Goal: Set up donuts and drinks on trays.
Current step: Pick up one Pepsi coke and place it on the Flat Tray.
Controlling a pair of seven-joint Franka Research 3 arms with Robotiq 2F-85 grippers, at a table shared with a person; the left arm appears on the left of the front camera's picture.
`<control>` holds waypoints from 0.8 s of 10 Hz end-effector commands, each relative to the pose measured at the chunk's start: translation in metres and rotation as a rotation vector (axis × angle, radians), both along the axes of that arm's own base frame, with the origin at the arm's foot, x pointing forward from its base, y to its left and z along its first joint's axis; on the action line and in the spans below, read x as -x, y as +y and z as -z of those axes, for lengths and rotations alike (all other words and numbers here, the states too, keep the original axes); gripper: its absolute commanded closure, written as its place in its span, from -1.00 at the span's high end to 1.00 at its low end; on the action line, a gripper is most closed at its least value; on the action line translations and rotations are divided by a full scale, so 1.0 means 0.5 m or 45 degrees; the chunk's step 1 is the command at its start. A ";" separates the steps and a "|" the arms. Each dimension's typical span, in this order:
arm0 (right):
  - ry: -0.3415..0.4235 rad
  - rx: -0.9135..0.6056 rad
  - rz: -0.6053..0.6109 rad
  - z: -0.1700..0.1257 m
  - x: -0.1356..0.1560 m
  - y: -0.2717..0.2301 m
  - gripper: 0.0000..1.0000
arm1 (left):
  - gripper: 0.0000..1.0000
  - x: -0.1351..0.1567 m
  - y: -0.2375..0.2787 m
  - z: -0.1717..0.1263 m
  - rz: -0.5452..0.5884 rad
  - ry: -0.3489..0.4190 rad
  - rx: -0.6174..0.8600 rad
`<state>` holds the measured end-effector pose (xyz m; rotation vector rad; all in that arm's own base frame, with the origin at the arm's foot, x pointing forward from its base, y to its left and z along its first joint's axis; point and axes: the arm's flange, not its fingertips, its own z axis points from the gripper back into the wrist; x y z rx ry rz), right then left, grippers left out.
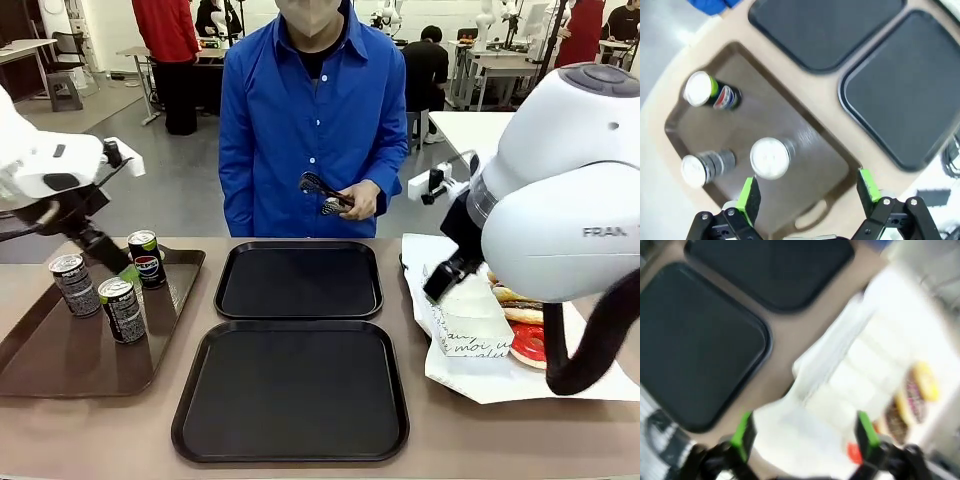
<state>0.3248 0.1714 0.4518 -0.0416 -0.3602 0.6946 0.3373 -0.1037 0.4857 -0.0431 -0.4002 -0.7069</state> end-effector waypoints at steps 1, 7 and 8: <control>0.162 0.089 0.044 0.180 0.308 -0.139 1.00 | 1.00 0.239 0.075 0.145 0.015 0.033 -0.051; 0.147 -0.543 0.173 -0.020 0.050 -0.120 1.00 | 1.00 0.042 0.016 -0.022 -0.002 0.069 -0.044; 0.097 -0.891 0.244 -0.023 0.059 -0.211 1.00 | 1.00 0.028 0.082 -0.015 -0.110 0.065 0.367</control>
